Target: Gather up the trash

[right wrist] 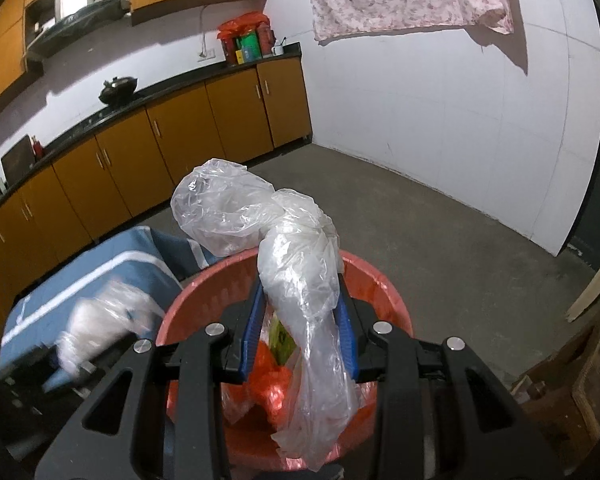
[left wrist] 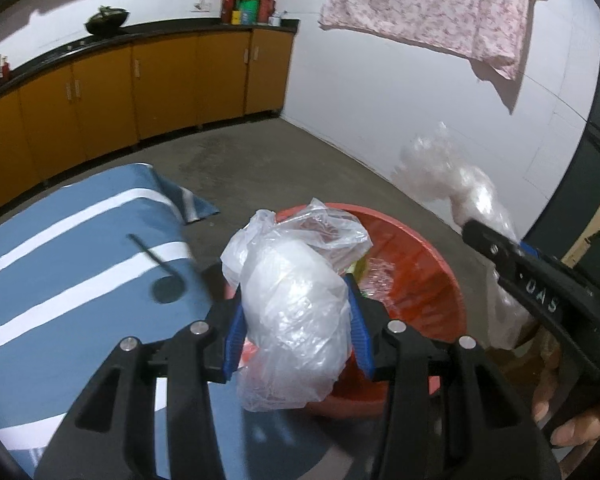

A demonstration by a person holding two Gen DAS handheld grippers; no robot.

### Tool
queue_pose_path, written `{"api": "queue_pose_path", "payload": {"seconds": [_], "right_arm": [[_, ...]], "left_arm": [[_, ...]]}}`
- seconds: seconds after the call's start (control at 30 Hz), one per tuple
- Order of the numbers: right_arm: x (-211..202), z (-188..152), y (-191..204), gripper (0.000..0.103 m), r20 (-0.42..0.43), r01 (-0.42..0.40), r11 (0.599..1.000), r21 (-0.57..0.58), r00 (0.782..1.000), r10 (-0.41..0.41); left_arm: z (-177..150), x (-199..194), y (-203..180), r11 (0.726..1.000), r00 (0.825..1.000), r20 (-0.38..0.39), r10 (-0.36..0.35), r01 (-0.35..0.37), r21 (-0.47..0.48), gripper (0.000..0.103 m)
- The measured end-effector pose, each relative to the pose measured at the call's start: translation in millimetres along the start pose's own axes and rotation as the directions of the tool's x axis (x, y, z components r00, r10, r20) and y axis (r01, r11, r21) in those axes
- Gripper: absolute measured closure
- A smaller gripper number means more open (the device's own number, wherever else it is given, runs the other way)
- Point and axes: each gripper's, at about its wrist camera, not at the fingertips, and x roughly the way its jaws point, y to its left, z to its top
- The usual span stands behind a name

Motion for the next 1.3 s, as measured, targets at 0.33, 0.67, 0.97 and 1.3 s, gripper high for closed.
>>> {"api": "queue_pose_path", "payload": {"seconds": [0.33,0.67,0.97,1.3], "right_arm": [[-3.1,4.0,-11.8,0.040,0.031,-0.040,0.998,0.041,0.999,0.038],[-73.1,-25.0,1.6,0.002,0.238,0.049,0.996,-0.081,0.971,-0.029],[-134.0,-66.8,33.1,0.002,0.234,0.042,0.982,-0.185,0.972,0.003],[-168.2,-101.4,56.2,0.002,0.179,0.017,0.979,-0.202,0.984,0.020]], "left_arm": [[-3.5,27.7,0.4,1.000,0.999,-0.036,-0.019,0.019,-0.002,0.038],[-25.0,-37.5,38.6,0.994,0.990,0.085,0.113,-0.112,-0.016,0.007],[-72.1,-151.9,66.4,0.955,0.928,0.227,0.296,-0.294,-0.043,0.004],[-127.5,-226.5,80.3,0.910,0.879,0.236,0.414,-0.393,-0.132,0.004]]}}
